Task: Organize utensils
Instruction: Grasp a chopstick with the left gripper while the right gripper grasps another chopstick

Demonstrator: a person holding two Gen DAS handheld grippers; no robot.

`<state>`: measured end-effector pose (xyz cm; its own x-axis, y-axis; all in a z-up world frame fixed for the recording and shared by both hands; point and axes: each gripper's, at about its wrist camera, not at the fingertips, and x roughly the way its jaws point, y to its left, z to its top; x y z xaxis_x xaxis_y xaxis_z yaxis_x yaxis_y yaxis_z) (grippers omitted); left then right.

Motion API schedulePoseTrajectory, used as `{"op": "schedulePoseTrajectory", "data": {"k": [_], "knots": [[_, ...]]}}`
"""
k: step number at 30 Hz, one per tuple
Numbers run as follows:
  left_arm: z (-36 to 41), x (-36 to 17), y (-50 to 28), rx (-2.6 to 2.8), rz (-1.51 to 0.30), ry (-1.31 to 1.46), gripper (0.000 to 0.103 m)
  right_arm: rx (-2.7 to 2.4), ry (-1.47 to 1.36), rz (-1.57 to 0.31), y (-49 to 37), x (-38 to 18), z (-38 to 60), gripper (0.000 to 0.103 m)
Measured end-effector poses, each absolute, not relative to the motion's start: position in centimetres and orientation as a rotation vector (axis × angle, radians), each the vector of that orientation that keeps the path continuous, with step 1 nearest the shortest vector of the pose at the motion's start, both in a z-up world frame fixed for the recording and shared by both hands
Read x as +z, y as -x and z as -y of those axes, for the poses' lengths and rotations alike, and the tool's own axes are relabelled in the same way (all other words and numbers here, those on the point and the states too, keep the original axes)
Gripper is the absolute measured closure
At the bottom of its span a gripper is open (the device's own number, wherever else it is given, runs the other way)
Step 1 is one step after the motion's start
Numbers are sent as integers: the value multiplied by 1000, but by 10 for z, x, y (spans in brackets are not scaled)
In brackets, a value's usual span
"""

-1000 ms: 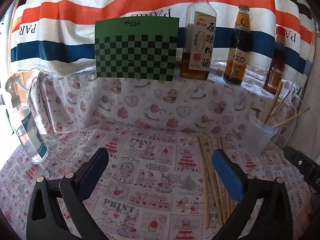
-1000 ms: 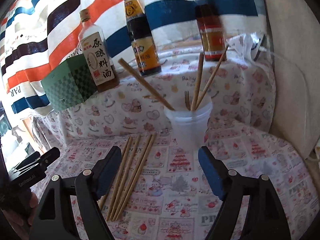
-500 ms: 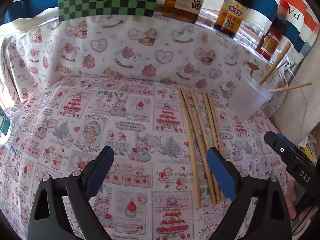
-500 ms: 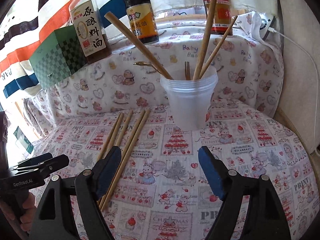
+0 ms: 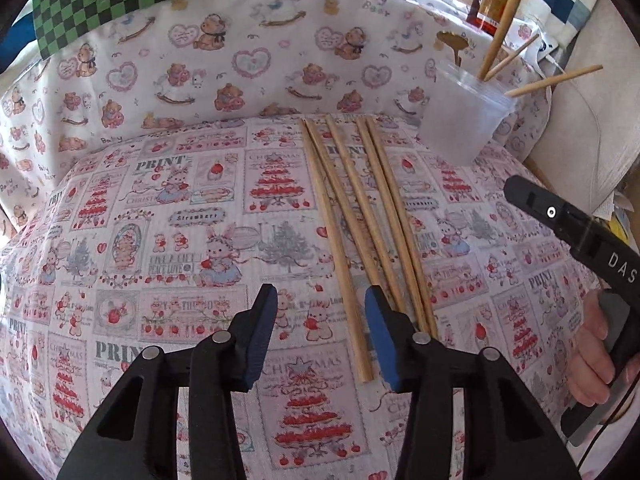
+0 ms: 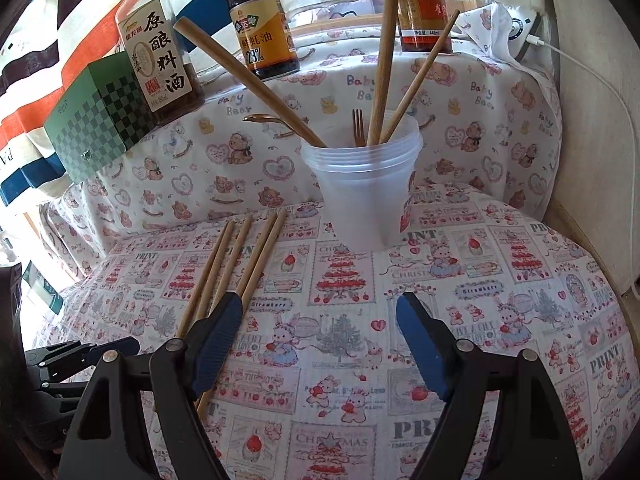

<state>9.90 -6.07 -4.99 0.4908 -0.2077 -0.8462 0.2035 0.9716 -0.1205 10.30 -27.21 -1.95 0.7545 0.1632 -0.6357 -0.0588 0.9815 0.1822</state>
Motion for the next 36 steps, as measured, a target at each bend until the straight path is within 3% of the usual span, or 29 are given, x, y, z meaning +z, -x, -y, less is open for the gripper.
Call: {"op": "schedulePoseTrajectory", "data": {"k": [7,8,11,18,25,30,34,36], "knots": [[71,-55,-98,-242,-1038,-58,68,133,-136,-723,-103,-21,267,22],[70,-55,-99,-231,-1037,-53,72,140,-125,-728,-103,-22,265,22],[59,-56,-105,-187,-1042,10,96,183,-70,-755,-102,-25,253,22],[28,-58,-117,-140,-1043,117,96,330,107,-841,-92,-43,210,24],[24,-47,-112,-126,-995,130,96,352,174,-892,-89,-57,194,43],[18,-18,-93,-104,-816,124,96,282,194,-908,-94,-59,198,58],[6,-6,-87,-103,-754,176,96,217,167,-915,-100,-57,211,97],[2,-4,-89,-96,-742,197,96,205,168,-917,-103,-57,215,97]]}}
